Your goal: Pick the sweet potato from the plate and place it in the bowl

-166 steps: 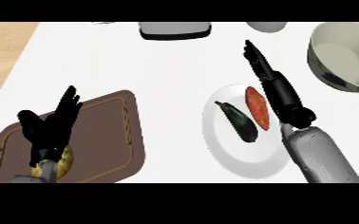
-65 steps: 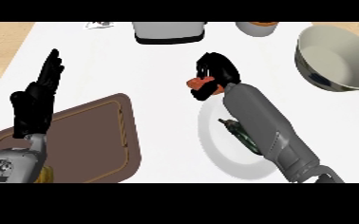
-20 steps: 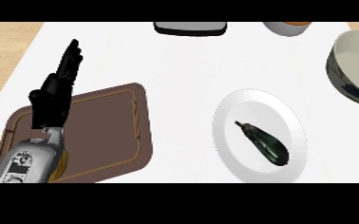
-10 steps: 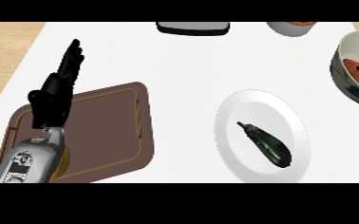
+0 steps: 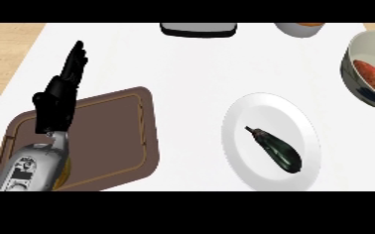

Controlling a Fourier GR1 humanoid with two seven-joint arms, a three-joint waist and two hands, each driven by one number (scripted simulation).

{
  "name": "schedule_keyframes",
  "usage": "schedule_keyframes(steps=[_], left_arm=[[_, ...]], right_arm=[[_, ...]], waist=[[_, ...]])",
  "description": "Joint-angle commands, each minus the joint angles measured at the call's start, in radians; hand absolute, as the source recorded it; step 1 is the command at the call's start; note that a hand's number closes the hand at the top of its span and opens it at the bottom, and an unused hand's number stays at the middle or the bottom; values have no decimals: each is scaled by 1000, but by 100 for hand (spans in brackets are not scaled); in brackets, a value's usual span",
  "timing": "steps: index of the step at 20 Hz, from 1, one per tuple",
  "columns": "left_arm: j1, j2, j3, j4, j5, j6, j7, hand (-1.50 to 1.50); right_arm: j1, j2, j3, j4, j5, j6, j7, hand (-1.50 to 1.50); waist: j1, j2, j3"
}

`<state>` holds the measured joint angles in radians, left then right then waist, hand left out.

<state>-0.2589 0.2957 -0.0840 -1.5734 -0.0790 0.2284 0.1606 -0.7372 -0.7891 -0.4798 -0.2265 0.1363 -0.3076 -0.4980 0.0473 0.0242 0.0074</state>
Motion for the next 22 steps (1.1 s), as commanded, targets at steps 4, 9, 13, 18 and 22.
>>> schedule_keyframes(steps=[4, 9, 13, 18, 22], left_arm=[[19, 30, 57, -26, 37, -32, 11, 0], [-2, 6, 49, 15, 11, -19, 9, 0], [49, 25, 68, -25, 20, -51, -7, 0], [15, 12, 78, -49, 8, -56, 55, 0], [79, -29, 60, -29, -49, -29, -14, 0]], right_arm=[[78, -109, -90, 47, -87, 187, -69, -150], [160, -137, -150, 44, -164, 395, -158, -150], [263, -118, -156, 42, -184, 480, -248, -150], [306, -123, -139, 17, -191, 526, -278, -150], [374, -108, -130, -38, -221, 556, -296, -150]], waist=[[-18, -12, -3], [-37, -15, -3], [-35, -19, -4], [-36, -20, -5], [-46, -24, -7]])
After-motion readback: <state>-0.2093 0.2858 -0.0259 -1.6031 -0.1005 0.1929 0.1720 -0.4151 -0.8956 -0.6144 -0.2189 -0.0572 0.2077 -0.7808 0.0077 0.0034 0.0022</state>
